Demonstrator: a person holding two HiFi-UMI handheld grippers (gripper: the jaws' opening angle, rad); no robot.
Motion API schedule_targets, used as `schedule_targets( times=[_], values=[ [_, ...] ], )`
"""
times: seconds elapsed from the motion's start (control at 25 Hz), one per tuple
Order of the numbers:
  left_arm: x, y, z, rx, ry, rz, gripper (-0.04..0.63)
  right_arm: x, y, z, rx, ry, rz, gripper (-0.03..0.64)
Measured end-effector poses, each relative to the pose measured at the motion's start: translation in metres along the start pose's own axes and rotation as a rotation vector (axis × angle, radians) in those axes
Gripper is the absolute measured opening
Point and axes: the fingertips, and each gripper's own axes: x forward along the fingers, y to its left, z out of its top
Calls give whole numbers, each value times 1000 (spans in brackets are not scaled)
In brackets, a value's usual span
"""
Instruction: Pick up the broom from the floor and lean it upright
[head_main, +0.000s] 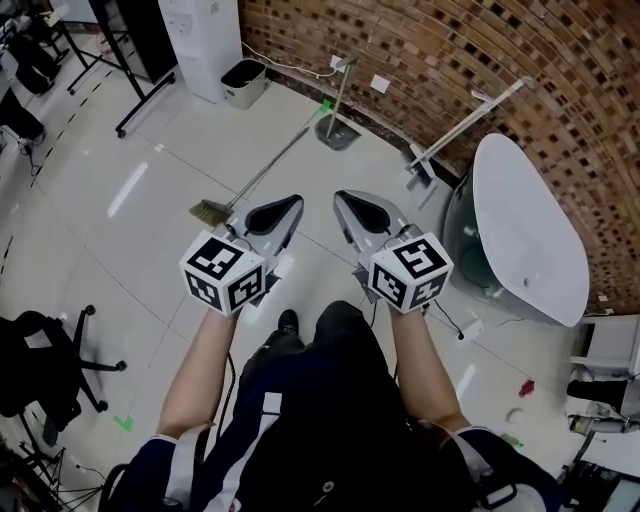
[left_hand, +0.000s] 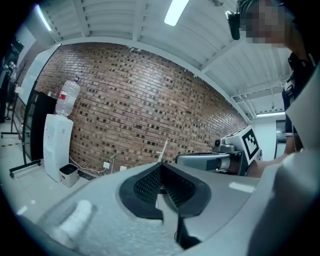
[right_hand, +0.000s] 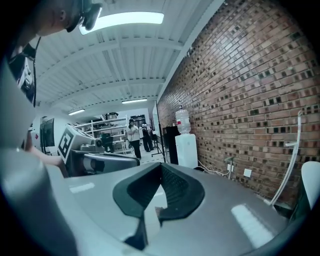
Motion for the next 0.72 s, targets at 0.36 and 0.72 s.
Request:
schedule_targets(
  times=[0.36,0.72],
  values=[
    [75,84,15,8,36,36,-3,80,-82,16,18,-4,16,6],
    [193,169,55,35,58,93,-3,173,-198,52,22,-10,102,6]
  ],
)
